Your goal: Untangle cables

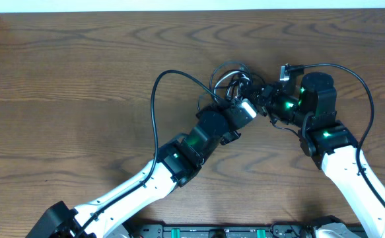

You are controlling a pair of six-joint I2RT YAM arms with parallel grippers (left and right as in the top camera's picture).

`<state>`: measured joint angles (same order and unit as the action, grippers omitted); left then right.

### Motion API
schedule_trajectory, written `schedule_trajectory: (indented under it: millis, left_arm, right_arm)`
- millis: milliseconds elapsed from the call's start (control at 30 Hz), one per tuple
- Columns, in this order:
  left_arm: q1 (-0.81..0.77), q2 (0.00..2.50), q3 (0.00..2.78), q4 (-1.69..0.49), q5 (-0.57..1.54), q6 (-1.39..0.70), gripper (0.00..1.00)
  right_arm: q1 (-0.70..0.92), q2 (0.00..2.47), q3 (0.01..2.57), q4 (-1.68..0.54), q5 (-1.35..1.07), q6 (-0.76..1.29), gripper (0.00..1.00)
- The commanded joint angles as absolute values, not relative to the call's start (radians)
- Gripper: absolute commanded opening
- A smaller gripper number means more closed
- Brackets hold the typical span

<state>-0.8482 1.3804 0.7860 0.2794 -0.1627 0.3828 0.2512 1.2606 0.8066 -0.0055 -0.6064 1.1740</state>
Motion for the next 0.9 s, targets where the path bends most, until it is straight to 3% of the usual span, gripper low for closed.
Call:
schedule_trajectory:
  millis: [0,200,367,467,633,867]
  left_arm:
    - [-0.848,1.383,0.803,0.286,-0.177,0.38,0.08]
    - [-0.848,1.383,0.803,0.287,-0.177,0.38,0.08]
    - [-0.847,1.37,0.803,0.287,-0.177,0.292,0.07]
    - [-0.847,1.359,0.803,0.286,-0.177,0.229,0.07]
    - [-0.847,1.324,0.803,0.279,-0.165,0.115,0.08]
    - [-0.847,1.256,0.803,0.279,-0.165,0.068,0.08]
  right_arm:
    - [0.247,1.257,0.819,-0.003,-0.634,1.181,0.01]
    - [0.247,1.257,0.818,-0.009,-0.596,1.158,0.04]
    - [0.233,1.257,0.819,-0.032,-0.498,1.053,0.73]
    - [0.19,1.257,0.818,-0.066,-0.498,0.991,0.95]
    - [0.091,1.257,0.819,-0.179,-0.543,0.971,0.99]
    - [0.025,1.257,0.819,-0.179,-0.69,0.753,0.99]
